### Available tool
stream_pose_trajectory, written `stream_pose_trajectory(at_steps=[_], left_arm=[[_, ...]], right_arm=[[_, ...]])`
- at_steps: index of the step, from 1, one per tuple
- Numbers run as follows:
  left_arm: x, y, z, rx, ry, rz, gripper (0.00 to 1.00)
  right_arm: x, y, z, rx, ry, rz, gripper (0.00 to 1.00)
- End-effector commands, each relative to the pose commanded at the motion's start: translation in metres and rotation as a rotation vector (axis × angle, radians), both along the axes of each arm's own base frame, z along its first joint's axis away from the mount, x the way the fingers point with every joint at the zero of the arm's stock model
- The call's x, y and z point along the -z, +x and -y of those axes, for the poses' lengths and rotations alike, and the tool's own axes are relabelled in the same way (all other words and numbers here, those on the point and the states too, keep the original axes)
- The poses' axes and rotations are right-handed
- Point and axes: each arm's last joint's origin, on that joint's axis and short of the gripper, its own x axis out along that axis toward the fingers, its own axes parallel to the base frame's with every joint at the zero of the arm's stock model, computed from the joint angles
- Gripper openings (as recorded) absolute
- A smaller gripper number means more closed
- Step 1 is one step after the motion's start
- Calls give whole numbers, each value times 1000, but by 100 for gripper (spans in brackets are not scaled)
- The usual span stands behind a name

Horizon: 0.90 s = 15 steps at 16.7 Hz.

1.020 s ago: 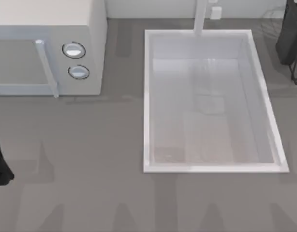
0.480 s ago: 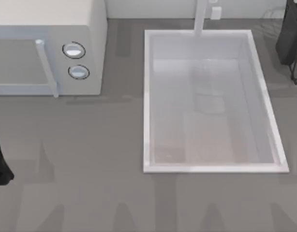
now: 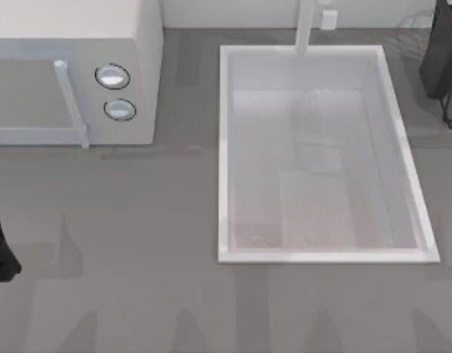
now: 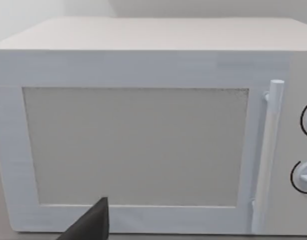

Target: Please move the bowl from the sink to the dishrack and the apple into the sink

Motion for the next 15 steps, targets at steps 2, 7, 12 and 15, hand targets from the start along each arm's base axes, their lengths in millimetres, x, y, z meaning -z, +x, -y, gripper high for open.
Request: stream_pose_trajectory(at_steps=[2,7,12,15], left_arm=[[0,0,0,0,0,0,100],[0,0,0,0,0,0,100],[0,0,0,0,0,0,100],[0,0,0,0,0,0,100]], right_arm=[[0,0,0,0,0,0,100],[-15,2,4,33,-43,-109,100],[-44,22,20,115,-119,-482,100],[-58,47,38,146,-136,-779,100]])
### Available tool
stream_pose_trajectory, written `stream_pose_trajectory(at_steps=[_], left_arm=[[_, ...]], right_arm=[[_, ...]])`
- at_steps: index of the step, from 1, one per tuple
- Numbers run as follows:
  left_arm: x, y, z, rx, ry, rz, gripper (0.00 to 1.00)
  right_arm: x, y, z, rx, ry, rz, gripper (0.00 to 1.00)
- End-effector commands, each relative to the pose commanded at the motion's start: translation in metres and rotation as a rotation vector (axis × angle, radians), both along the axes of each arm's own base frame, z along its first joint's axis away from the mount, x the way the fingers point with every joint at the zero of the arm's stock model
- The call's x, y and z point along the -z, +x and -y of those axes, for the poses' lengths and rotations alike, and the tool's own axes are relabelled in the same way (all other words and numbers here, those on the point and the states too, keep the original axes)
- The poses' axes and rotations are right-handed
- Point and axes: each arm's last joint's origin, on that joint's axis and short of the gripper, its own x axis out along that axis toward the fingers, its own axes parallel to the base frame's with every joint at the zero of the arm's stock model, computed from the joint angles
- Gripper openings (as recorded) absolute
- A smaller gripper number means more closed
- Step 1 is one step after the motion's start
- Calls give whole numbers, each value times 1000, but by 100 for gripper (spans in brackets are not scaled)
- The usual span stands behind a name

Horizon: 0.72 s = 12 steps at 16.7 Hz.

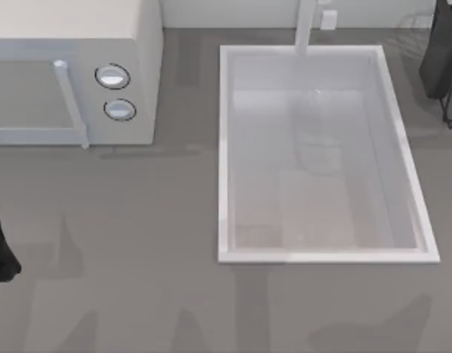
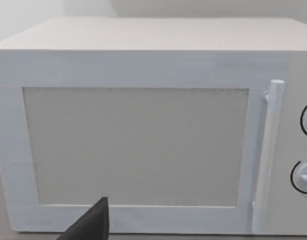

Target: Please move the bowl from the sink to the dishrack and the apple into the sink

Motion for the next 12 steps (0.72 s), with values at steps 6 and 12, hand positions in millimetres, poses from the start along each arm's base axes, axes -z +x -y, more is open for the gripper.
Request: stream_pose_trajectory(at_steps=[6,12], left_arm=[[0,0,0,0,0,0,100],[0,0,0,0,0,0,100]], right_arm=[[3,56,51,24,96,-537,100],[17,83,85,4,200,-780,100]])
